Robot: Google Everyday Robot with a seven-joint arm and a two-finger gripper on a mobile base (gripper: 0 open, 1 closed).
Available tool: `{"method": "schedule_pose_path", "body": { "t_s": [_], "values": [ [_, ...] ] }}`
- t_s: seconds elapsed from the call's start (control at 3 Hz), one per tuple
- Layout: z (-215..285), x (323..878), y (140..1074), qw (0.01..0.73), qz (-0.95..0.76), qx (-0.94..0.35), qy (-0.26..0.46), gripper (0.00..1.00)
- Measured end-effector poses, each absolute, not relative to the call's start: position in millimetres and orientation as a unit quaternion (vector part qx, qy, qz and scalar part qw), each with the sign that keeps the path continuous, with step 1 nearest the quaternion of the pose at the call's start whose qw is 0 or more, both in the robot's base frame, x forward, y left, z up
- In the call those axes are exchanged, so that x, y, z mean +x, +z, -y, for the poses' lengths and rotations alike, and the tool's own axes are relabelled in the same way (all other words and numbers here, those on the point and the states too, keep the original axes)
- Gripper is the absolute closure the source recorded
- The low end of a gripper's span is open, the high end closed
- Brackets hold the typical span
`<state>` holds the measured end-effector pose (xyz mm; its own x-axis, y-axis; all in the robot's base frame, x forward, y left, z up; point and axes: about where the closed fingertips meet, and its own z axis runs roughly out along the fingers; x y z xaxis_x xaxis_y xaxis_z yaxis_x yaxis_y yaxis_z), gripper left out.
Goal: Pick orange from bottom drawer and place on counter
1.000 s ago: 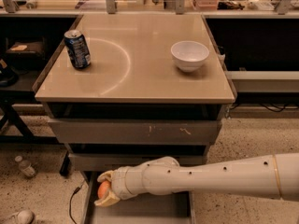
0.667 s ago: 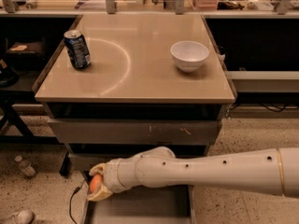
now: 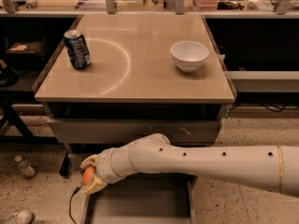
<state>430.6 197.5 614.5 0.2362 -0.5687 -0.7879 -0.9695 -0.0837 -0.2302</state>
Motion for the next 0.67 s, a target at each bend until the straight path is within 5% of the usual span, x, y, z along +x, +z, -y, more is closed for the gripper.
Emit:
{"method": "schedule_pose_path", "body": {
  "t_s": [0.67],
  "values": [
    [-212, 430, 671, 0.399, -0.534, -0.709, 0.228, 1.0]
  ]
}}
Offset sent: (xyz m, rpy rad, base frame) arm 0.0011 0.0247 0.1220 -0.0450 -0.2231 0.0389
